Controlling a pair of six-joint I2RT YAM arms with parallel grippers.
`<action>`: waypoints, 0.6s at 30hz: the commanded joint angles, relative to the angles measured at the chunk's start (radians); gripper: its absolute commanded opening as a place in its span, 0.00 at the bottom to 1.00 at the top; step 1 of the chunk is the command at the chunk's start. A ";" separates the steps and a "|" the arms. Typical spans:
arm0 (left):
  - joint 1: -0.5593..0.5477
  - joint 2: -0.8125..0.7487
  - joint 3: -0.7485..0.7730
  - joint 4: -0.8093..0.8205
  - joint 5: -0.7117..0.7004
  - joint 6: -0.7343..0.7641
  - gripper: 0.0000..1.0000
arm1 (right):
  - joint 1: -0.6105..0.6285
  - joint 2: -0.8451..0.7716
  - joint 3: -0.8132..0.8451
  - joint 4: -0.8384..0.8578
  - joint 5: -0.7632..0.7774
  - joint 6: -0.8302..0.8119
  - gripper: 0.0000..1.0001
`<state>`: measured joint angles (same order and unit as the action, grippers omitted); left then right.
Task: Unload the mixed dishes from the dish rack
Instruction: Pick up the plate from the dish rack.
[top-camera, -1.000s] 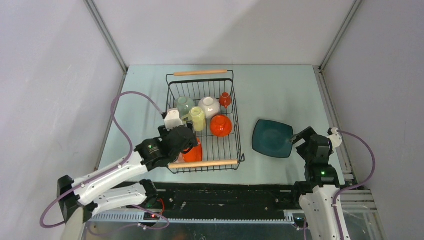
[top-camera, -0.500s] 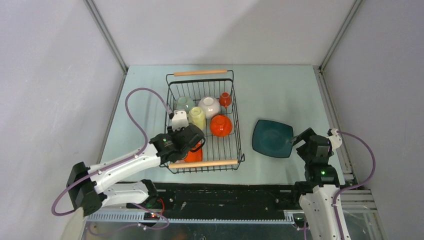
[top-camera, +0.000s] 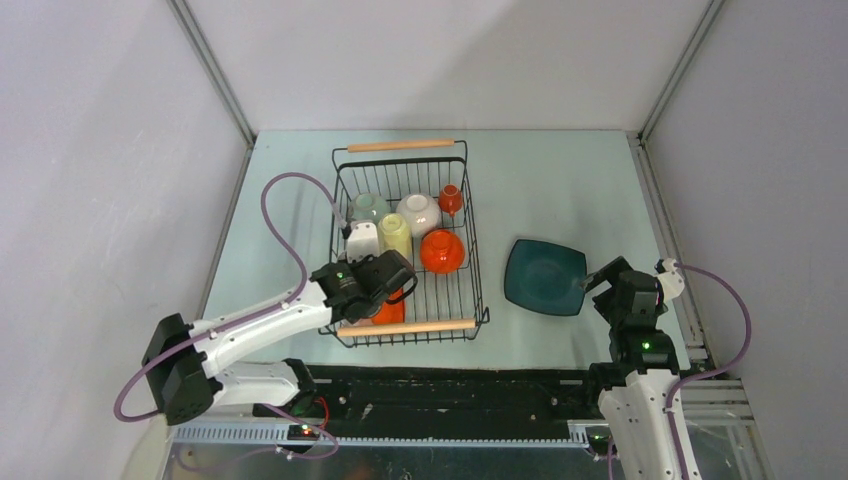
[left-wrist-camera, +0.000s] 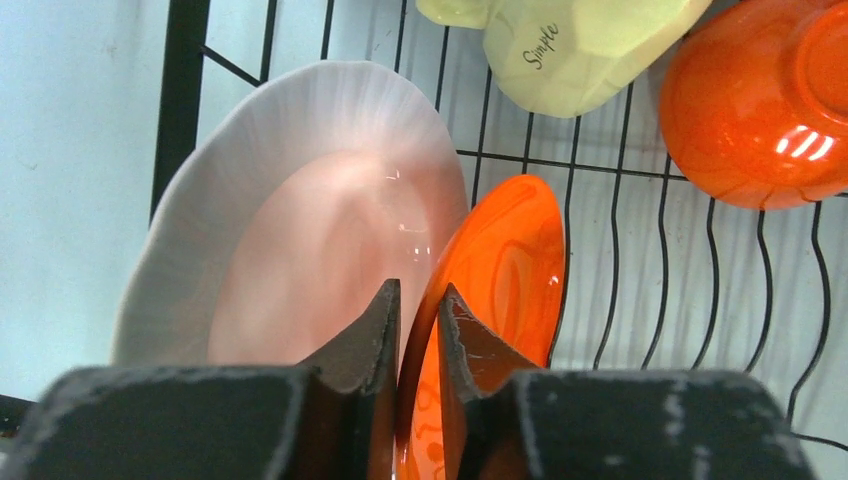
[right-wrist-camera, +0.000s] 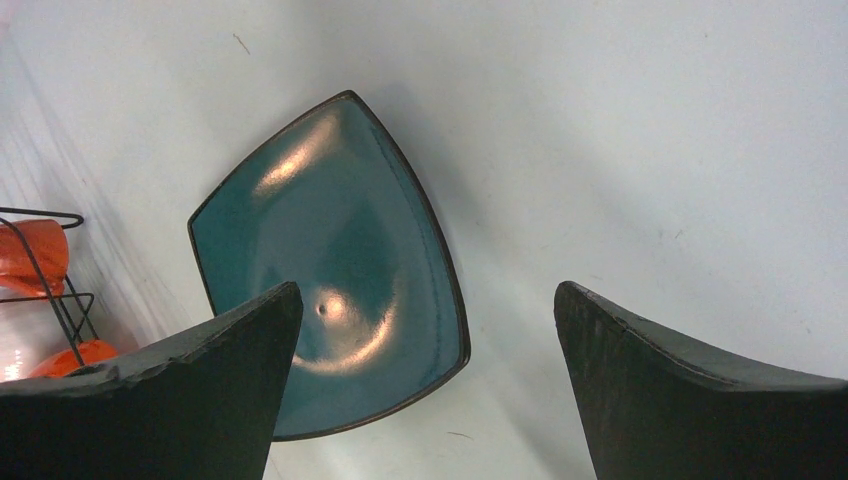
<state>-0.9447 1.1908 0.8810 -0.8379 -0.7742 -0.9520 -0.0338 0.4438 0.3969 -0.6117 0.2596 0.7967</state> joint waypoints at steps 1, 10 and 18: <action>0.001 -0.041 0.034 0.013 -0.025 -0.002 0.13 | 0.005 -0.003 0.015 0.014 0.023 0.011 0.99; -0.001 -0.141 0.007 0.101 0.023 0.135 0.00 | 0.004 -0.003 0.014 0.028 -0.002 0.004 0.99; 0.000 -0.272 0.000 0.178 0.009 0.252 0.00 | 0.004 -0.038 0.031 0.016 -0.018 -0.002 1.00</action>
<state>-0.9463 0.9901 0.8787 -0.7628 -0.7380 -0.7773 -0.0338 0.4309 0.3969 -0.6121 0.2409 0.7967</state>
